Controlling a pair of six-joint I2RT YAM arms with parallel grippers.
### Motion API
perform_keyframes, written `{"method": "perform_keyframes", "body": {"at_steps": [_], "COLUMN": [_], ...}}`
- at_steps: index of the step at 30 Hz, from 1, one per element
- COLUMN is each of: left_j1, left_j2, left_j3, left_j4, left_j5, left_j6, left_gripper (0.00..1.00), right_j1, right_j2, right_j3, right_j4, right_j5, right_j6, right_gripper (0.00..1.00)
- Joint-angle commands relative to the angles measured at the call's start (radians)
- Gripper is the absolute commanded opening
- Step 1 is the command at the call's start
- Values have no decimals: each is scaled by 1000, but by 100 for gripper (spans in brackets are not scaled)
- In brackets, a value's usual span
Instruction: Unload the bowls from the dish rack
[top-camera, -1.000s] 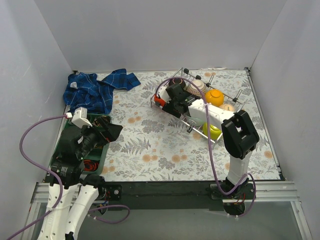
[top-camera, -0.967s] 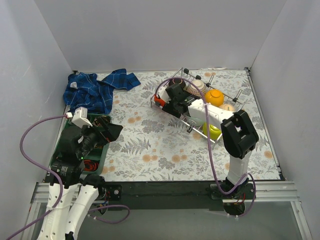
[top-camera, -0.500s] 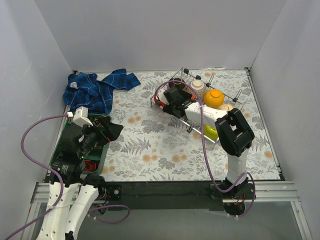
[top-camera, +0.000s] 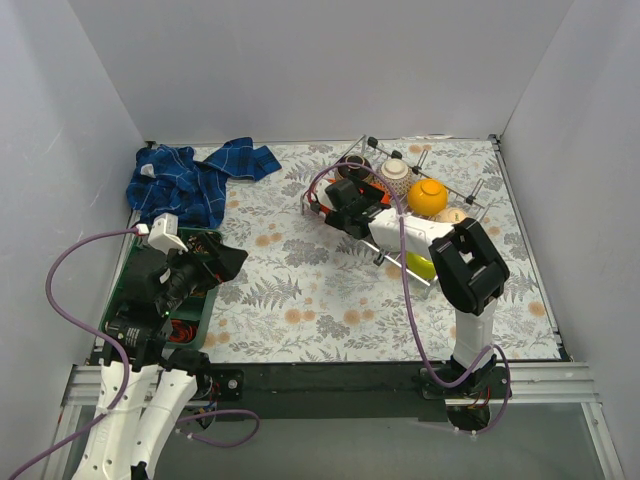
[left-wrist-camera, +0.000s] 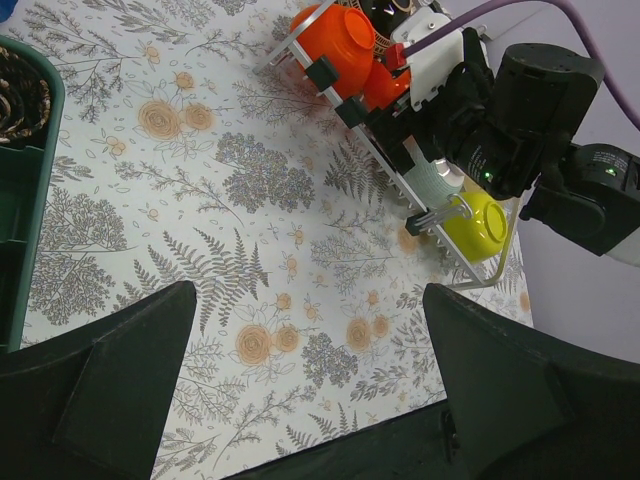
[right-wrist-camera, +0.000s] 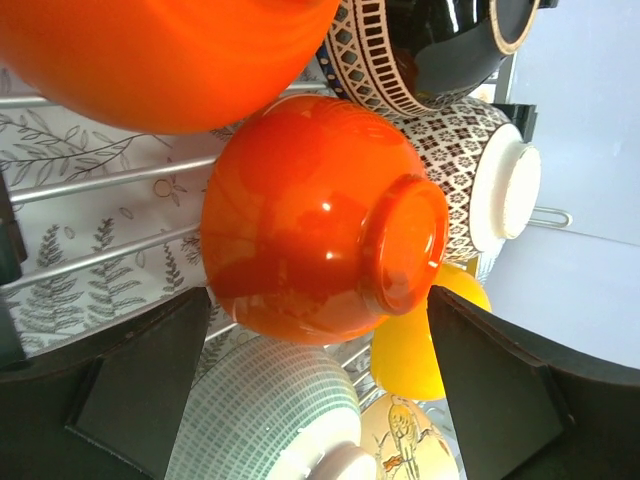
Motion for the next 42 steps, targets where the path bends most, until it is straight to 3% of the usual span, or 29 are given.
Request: {"method": "perform_keyframes", "body": {"at_steps": [1, 13, 26, 42], "left_j1": [-4, -4, -4, -4], "left_j2": [-7, -10, -16, -19], "left_j3": [17, 28, 33, 36], "left_j4": [-16, -25, -43, -57], "left_j5": [-2, -5, -25, -45], "left_j6": [3, 15, 21, 37], "left_gripper": [98, 98, 98, 98], "right_j1": [15, 17, 15, -2], "right_j2": [-38, 46, 80, 114], "right_j3": [52, 130, 74, 43], "right_j4": [-72, -82, -57, -86], "right_j5": [-67, -53, 2, -82], "right_j6": [67, 90, 69, 26], "right_gripper": [99, 99, 99, 99]}}
